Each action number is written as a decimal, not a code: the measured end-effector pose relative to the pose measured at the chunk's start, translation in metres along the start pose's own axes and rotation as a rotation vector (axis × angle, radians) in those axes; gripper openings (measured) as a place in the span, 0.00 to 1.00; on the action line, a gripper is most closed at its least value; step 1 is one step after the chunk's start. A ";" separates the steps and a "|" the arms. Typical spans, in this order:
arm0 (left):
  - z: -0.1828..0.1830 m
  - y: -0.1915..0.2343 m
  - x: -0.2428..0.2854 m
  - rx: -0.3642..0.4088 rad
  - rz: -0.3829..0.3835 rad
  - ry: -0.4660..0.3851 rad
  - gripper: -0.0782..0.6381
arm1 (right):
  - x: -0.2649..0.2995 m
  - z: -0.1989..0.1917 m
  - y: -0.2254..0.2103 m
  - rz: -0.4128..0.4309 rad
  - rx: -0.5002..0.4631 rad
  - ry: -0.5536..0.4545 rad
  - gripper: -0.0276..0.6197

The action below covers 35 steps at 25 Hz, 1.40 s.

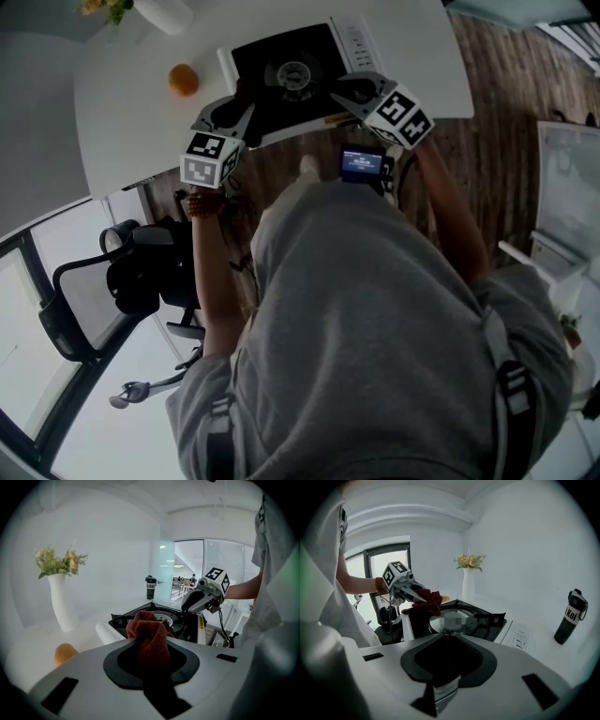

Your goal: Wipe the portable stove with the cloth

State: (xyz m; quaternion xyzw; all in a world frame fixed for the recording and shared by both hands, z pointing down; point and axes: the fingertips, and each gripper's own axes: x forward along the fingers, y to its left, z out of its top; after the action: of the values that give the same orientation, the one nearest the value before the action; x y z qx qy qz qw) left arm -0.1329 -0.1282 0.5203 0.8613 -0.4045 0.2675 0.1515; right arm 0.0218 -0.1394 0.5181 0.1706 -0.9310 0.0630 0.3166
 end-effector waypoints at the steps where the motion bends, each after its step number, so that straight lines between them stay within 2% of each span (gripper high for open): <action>1: -0.001 -0.002 -0.001 0.002 -0.008 0.008 0.24 | 0.000 0.000 0.001 -0.001 0.000 0.007 0.17; 6: -0.006 -0.017 -0.007 0.011 -0.050 0.049 0.24 | 0.001 -0.001 0.000 -0.004 -0.016 0.013 0.16; 12: -0.010 -0.023 -0.015 -0.015 -0.090 0.060 0.24 | 0.000 -0.001 -0.001 0.000 -0.003 0.016 0.16; 15: -0.008 -0.023 -0.029 0.024 -0.072 0.024 0.24 | 0.000 -0.001 0.001 0.021 0.005 0.004 0.17; 18: 0.007 -0.018 -0.046 0.049 0.012 -0.089 0.24 | -0.007 0.005 0.001 0.059 0.033 -0.068 0.17; 20: 0.022 -0.022 -0.055 0.033 0.012 -0.189 0.25 | -0.019 0.019 0.004 0.094 0.067 -0.167 0.17; 23: 0.057 -0.039 -0.070 0.022 -0.062 -0.393 0.25 | -0.042 0.051 0.012 0.147 0.090 -0.338 0.27; 26: 0.093 -0.058 -0.087 0.052 -0.135 -0.582 0.25 | -0.066 0.085 0.022 0.219 0.125 -0.499 0.29; 28: 0.110 -0.072 -0.095 0.077 -0.179 -0.649 0.25 | -0.078 0.104 0.033 0.318 0.207 -0.580 0.37; 30: 0.123 -0.087 -0.102 0.105 -0.239 -0.696 0.25 | -0.085 0.118 0.046 0.425 0.279 -0.625 0.40; 35: 0.143 -0.126 -0.113 0.157 -0.415 -0.790 0.26 | -0.089 0.136 0.079 0.644 0.365 -0.677 0.43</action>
State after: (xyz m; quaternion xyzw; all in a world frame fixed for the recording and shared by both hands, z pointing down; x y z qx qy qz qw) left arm -0.0462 -0.0477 0.3328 0.9691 -0.2285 -0.0881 -0.0298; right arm -0.0173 -0.0717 0.3553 -0.0623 -0.9607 0.2604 -0.0738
